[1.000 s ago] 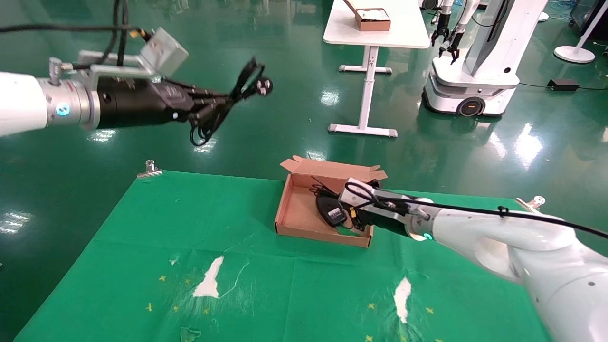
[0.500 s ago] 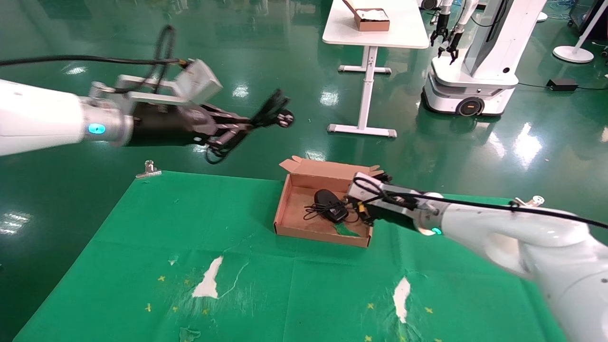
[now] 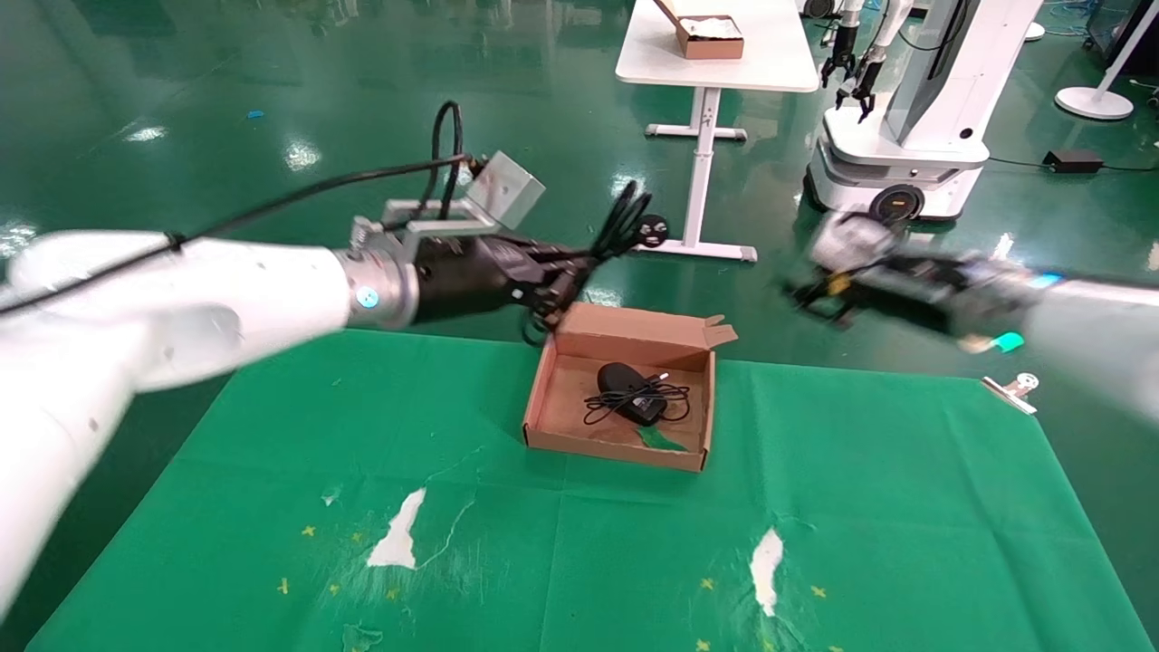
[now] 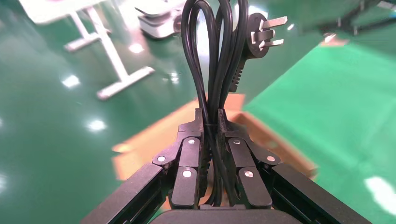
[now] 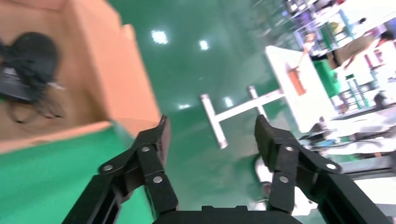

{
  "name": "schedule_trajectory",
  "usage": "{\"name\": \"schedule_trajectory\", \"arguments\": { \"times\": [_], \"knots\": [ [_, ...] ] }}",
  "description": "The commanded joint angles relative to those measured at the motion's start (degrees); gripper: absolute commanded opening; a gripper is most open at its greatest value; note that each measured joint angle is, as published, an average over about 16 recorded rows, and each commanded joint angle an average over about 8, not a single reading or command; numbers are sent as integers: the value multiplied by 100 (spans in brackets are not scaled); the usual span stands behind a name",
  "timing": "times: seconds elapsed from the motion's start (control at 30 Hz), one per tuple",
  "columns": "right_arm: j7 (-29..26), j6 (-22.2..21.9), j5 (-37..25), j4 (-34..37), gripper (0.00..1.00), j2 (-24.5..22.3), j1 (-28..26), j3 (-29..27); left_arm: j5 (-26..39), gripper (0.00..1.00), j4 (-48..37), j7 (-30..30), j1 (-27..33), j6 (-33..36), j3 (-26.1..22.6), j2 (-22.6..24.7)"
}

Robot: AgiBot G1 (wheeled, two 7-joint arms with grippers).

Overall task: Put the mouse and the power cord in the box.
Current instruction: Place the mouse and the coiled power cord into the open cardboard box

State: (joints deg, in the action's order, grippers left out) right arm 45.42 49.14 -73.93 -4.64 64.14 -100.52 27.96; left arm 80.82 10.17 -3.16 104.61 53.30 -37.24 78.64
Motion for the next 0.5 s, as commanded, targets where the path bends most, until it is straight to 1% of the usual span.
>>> {"name": "schedule_trajectory", "arguments": {
  "times": [0.03, 0.13, 0.2, 0.23, 0.43, 0.47, 0.5],
  "knots": [
    [53, 244, 50, -36, 100, -247, -152, -37, -122, 0, 218, -450, -217, -24, -43, 10],
    [59, 857, 70, -74, 100, -572, -346, -42, -61, 0, 531, -940, -307, -6, -364, 1],
    [49, 1191, 59, -89, 100, -748, -467, -29, -17, 1, 725, -1205, -363, -97, -586, 0],
    [43, 1317, 42, -94, 100, -826, -527, -16, 4, 5, 815, -1335, -390, -164, -700, 0],
    [-2, 1615, -138, -129, 100, -1161, -785, 104, 33, 80, 1266, -2099, -483, -580, -1338, -2],
    [-10, 1649, -161, -137, 100, -1199, -799, 120, 25, 92, 1339, -2207, -483, -633, -1436, -4],
    [-18, 1675, -178, -144, 100, -1228, -807, 131, 14, 100, 1398, -2290, -481, -673, -1513, -6]
  ]
}}
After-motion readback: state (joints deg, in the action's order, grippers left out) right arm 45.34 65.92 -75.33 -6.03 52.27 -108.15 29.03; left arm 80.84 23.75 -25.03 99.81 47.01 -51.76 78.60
